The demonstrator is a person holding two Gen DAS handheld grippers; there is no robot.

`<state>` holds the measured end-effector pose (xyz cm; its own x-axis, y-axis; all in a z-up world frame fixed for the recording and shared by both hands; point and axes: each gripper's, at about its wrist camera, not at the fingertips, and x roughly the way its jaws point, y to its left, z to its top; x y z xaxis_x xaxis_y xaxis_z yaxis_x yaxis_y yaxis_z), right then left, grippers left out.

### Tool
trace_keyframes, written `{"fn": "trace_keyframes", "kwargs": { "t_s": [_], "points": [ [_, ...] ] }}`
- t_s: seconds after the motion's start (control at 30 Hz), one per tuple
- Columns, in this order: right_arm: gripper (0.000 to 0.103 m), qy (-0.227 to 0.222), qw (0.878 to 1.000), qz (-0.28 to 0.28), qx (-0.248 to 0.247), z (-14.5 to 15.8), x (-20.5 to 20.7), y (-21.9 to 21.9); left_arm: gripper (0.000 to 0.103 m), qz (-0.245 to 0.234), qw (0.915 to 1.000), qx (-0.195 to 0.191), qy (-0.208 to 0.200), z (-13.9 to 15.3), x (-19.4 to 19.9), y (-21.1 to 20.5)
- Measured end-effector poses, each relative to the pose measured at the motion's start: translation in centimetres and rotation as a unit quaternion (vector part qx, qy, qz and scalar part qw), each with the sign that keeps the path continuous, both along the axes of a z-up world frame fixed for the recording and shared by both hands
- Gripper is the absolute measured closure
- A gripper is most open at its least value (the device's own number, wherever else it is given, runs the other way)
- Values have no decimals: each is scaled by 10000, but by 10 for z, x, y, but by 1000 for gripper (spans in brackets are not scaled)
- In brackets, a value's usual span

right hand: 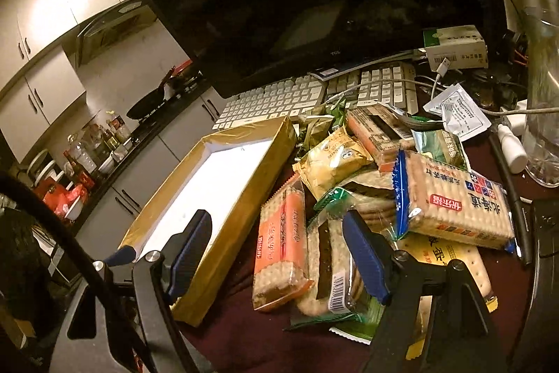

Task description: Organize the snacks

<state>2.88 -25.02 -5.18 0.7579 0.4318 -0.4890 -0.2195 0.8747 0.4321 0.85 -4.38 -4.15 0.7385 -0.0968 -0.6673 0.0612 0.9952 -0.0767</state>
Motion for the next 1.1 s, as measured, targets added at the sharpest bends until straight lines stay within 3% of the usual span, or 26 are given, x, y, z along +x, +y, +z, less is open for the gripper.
{"fn": "trace_keyframes", "kwargs": {
  "t_s": [0.13,0.53,0.87,1.03,1.1],
  "points": [
    [26,178,9997,139,48,0,11,-7,10,-25,10000,-80,5,-2,1,-1],
    [26,-53,9995,20,297,10,17,-8,10,22,9999,144,-41,-4,10,-8],
    [26,202,9988,-352,-280,8,14,-17,10,-125,9998,108,63,-10,15,-15],
    [27,185,9991,-336,-162,3,4,-23,10,-92,9998,152,40,-10,10,-13],
    [32,214,9994,-209,-146,0,0,-19,10,-82,9999,93,5,-10,8,-13]
  ]
}}
